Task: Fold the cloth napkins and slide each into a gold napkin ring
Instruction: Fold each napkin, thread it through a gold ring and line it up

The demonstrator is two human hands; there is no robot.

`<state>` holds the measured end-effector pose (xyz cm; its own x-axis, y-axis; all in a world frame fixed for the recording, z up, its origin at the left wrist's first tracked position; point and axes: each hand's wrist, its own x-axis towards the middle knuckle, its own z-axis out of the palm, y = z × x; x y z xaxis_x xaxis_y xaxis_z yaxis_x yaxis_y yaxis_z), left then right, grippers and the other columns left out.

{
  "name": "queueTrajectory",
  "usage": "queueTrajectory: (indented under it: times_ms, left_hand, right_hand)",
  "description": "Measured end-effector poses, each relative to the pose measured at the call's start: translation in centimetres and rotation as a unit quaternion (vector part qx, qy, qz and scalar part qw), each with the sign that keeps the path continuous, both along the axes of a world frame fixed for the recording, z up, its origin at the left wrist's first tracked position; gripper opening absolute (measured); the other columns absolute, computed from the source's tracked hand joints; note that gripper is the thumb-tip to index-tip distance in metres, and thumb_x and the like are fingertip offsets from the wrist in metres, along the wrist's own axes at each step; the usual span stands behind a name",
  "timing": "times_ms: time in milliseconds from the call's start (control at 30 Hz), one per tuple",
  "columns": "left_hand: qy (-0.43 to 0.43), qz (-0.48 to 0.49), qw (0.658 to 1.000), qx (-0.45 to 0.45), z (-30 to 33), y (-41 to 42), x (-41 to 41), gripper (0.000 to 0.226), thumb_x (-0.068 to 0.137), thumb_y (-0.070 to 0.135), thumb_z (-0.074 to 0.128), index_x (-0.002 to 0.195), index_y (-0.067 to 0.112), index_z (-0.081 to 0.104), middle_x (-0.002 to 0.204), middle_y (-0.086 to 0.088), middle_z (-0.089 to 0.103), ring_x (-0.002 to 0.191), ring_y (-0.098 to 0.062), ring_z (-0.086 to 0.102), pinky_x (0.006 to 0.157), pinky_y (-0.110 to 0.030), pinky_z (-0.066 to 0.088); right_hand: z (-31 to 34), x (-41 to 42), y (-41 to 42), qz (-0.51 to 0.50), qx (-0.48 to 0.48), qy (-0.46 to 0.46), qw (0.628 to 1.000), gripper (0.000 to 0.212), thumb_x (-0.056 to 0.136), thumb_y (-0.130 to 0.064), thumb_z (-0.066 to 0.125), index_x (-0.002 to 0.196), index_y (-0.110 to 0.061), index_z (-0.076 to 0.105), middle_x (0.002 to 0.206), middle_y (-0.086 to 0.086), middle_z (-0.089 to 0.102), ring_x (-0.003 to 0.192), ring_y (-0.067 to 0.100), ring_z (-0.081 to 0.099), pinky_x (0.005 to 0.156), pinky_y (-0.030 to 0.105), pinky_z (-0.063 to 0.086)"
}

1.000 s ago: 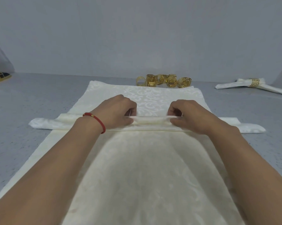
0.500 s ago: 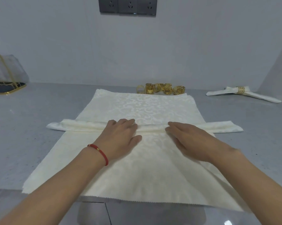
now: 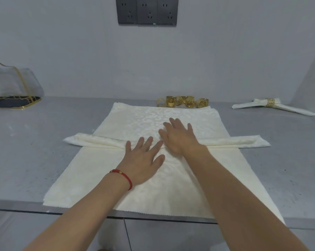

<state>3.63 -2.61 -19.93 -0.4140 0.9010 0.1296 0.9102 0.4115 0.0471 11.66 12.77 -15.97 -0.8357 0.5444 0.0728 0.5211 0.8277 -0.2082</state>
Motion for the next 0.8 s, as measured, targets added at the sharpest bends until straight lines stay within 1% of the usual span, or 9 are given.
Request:
queueTrajectory:
  times_ms: [167, 267, 367, 433, 500, 567, 667, 733, 800]
  left_hand:
    - [-0.053, 0.007, 0.999, -0.003, 0.1, 0.2, -0.5, 0.067, 0.1, 0.058, 0.016, 0.157, 0.022, 0.011, 0.165, 0.003, 0.011, 0.151, -0.021, 0.007, 0.118, -0.059, 0.006]
    - [-0.068, 0.001, 0.998, 0.011, 1.0, 0.2, -0.2, 0.054, 0.103, 0.047, 0.017, 0.148, 0.019, 0.028, 0.151, 0.006, 0.032, 0.139, -0.019, 0.027, 0.114, -0.056, 0.018]
    - [-0.051, 0.027, 0.998, 0.023, 2.8, 0.4, -0.3, 0.028, 0.106, 0.032, 0.024, 0.109, 0.023, 0.051, 0.103, 0.004, 0.051, 0.105, -0.025, 0.053, 0.091, -0.042, 0.039]
    - [-0.061, 0.066, 0.995, 0.032, 4.1, 1.3, -0.9, 0.028, 0.102, 0.032, 0.034, 0.084, 0.023, 0.053, 0.086, 0.001, 0.054, 0.087, -0.029, 0.056, 0.073, -0.034, 0.04]
    - [-0.113, 0.124, 0.984, 0.058, 5.0, 2.4, -1.4, 0.032, 0.095, 0.034, 0.05, 0.068, 0.02, 0.055, 0.073, 0.0, 0.05, 0.074, -0.028, 0.054, 0.071, -0.033, 0.038]
    - [-0.124, 0.18, 0.971, 0.094, 5.0, 3.3, -1.3, 0.031, 0.087, 0.034, 0.062, 0.059, 0.021, 0.055, 0.067, 0.003, 0.05, 0.064, -0.023, 0.05, 0.082, -0.038, 0.037]
    - [-0.114, 0.207, 0.962, 0.139, 4.0, 3.3, -0.8, 0.016, 0.083, 0.038, 0.065, 0.074, 0.027, 0.072, 0.076, 0.008, 0.067, 0.068, -0.016, 0.051, 0.086, -0.041, 0.032]
    - [-0.116, 0.197, 0.962, 0.147, 3.3, 3.2, -1.0, 0.017, 0.085, 0.042, 0.063, 0.084, 0.029, 0.074, 0.084, 0.01, 0.069, 0.081, -0.016, 0.055, 0.079, -0.04, 0.027]
    - [-0.12, 0.192, 0.963, 0.15, 3.0, 3.3, -1.4, 0.022, 0.086, 0.044, 0.061, 0.091, 0.027, 0.073, 0.092, 0.011, 0.069, 0.097, -0.017, 0.055, 0.076, -0.039, 0.024]
  right_hand:
    - [-2.7, 1.1, 1.7, -0.07, -0.011, -0.041, 0.997, 0.069, 0.105, -0.06, 0.005, 0.165, -0.027, 0.004, 0.173, 0.001, -0.006, 0.158, 0.025, -0.013, 0.125, 0.057, -0.011]
    - [-2.5, 4.2, 4.5, -0.154, -0.019, -0.066, 0.986, 0.07, 0.105, -0.058, 0.006, 0.165, -0.022, 0.002, 0.173, 0.005, -0.006, 0.158, 0.029, -0.012, 0.125, 0.057, -0.01]
    - [-2.8, 8.3, 7.9, -0.246, -0.042, -0.072, 0.966, 0.072, 0.104, -0.055, 0.006, 0.165, -0.018, 0.0, 0.172, 0.006, -0.01, 0.158, 0.031, -0.014, 0.124, 0.058, -0.011]
    - [-2.8, 10.1, 9.0, -0.284, -0.059, -0.073, 0.954, 0.075, 0.102, -0.057, 0.006, 0.165, -0.016, -0.002, 0.172, 0.007, -0.012, 0.158, 0.031, -0.015, 0.123, 0.059, -0.012]
    - [-2.7, 10.7, 9.2, -0.302, -0.042, -0.085, 0.949, 0.077, 0.101, -0.057, 0.006, 0.165, -0.014, 0.0, 0.172, 0.008, -0.008, 0.158, 0.031, -0.013, 0.122, 0.062, -0.013]
    - [-2.0, 10.0, 8.6, -0.308, 0.043, -0.119, 0.943, 0.075, 0.102, -0.052, 0.009, 0.163, -0.008, 0.01, 0.172, 0.011, 0.005, 0.158, 0.034, -0.006, 0.12, 0.066, -0.011]
    - [0.5, 6.8, 6.0, -0.184, 0.168, -0.105, 0.963, 0.063, 0.106, -0.045, 0.015, 0.161, -0.015, 0.02, 0.169, 0.007, 0.018, 0.157, 0.038, 0.0, 0.119, 0.07, -0.012]
    - [1.5, 4.1, 3.7, -0.015, 0.128, -0.025, 0.991, 0.057, 0.109, -0.047, 0.02, 0.161, -0.023, 0.025, 0.169, 0.0, 0.021, 0.159, 0.028, 0.0, 0.12, 0.063, -0.013]
    - [0.8, 2.3, 1.8, 0.095, 0.063, 0.006, 0.993, 0.057, 0.11, -0.05, 0.018, 0.162, -0.026, 0.025, 0.171, -0.003, 0.019, 0.159, 0.018, 0.004, 0.127, 0.052, -0.004]
